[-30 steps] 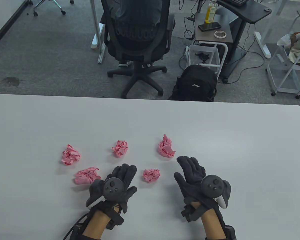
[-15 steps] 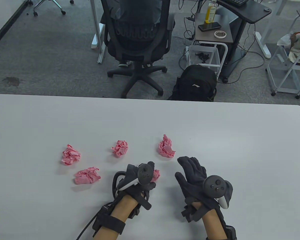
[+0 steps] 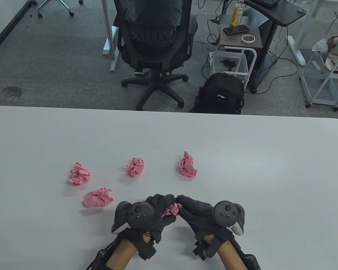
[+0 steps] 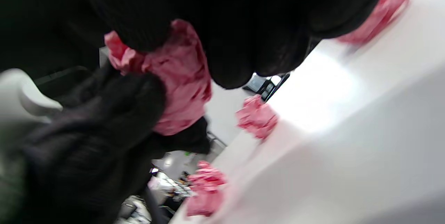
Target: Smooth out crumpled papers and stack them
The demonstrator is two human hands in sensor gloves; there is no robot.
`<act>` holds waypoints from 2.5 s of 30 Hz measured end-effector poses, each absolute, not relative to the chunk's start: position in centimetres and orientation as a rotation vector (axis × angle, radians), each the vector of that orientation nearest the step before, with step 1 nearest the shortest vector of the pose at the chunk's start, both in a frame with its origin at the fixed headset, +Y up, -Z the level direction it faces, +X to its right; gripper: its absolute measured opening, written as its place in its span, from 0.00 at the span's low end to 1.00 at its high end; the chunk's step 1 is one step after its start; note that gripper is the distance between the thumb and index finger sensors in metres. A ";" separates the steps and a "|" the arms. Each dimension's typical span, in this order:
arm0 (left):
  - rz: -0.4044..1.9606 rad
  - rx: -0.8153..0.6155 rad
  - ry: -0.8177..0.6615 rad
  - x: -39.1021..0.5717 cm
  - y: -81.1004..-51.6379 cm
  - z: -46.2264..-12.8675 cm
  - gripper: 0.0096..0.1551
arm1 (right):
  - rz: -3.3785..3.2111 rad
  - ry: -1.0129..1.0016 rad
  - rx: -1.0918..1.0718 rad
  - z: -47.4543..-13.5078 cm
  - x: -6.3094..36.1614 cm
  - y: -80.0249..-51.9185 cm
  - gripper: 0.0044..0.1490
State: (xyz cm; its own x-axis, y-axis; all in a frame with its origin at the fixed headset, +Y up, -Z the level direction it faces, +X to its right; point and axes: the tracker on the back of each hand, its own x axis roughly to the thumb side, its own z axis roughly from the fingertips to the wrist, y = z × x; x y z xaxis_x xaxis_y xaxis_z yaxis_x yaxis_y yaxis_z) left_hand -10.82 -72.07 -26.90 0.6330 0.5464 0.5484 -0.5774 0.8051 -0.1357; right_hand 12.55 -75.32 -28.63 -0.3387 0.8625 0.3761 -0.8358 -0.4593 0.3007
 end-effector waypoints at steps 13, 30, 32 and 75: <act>0.989 0.002 -0.557 -12.5 -73.8 -27.8 0.43 | 1.770 -0.023 0.568 -27.6 11.1 -75.3 0.34; 1.431 -0.152 -0.425 -13.5 -75.6 -28.5 0.28 | 1.645 -0.083 0.590 -27.8 11.5 -74.9 0.26; 1.421 -0.125 -0.389 -13.8 -75.6 -28.5 0.28 | 1.568 -0.030 0.598 -28.1 11.6 -75.2 0.25; 1.136 -0.023 -0.587 -13.0 -73.5 -27.7 0.28 | 1.810 -0.021 0.423 -28.8 14.4 -74.1 0.28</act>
